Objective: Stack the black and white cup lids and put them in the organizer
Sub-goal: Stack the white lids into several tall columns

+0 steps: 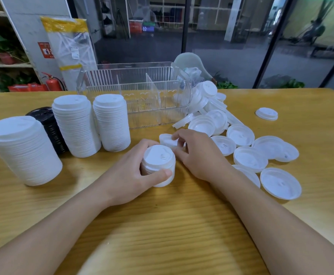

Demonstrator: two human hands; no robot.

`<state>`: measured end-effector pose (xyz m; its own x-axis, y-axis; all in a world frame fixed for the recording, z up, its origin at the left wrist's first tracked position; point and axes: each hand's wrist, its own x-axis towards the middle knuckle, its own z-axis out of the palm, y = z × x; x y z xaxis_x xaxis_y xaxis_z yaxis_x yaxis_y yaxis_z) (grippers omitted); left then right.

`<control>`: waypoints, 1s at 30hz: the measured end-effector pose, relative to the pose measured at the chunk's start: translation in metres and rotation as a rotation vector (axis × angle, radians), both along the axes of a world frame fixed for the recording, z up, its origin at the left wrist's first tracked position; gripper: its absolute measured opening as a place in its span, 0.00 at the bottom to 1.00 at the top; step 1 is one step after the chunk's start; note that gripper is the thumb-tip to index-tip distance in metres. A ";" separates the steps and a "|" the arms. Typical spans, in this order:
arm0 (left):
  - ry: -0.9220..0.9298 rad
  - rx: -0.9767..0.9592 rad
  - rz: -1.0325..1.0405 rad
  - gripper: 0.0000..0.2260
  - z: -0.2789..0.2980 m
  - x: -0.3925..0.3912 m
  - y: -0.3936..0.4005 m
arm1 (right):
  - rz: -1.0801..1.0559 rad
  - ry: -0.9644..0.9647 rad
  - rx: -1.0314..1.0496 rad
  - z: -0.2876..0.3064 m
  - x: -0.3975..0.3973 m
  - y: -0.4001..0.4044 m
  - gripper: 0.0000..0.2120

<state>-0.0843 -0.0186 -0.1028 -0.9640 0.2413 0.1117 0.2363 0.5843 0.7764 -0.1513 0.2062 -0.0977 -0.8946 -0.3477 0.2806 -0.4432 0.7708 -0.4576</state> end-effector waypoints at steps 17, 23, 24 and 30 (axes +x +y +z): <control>0.109 0.433 -0.086 0.21 0.020 0.004 0.007 | 0.265 -0.254 -0.796 0.030 0.022 0.007 0.33; 0.102 0.340 -0.086 0.31 0.011 0.001 -0.002 | 0.279 -0.170 -0.597 0.031 0.023 0.014 0.39; 0.122 0.304 -0.079 0.34 0.010 0.001 -0.003 | 0.294 -0.167 -0.571 0.031 0.023 0.014 0.37; -0.040 0.201 -0.132 0.58 0.002 -0.003 -0.007 | 0.190 -0.212 -0.604 0.029 0.020 0.015 0.28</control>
<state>-0.0877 -0.0253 -0.1003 -0.9302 0.3424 0.1325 0.2670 0.3829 0.8844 -0.1309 0.2216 -0.0686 -0.8905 -0.3419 0.3003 -0.3989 0.2689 -0.8767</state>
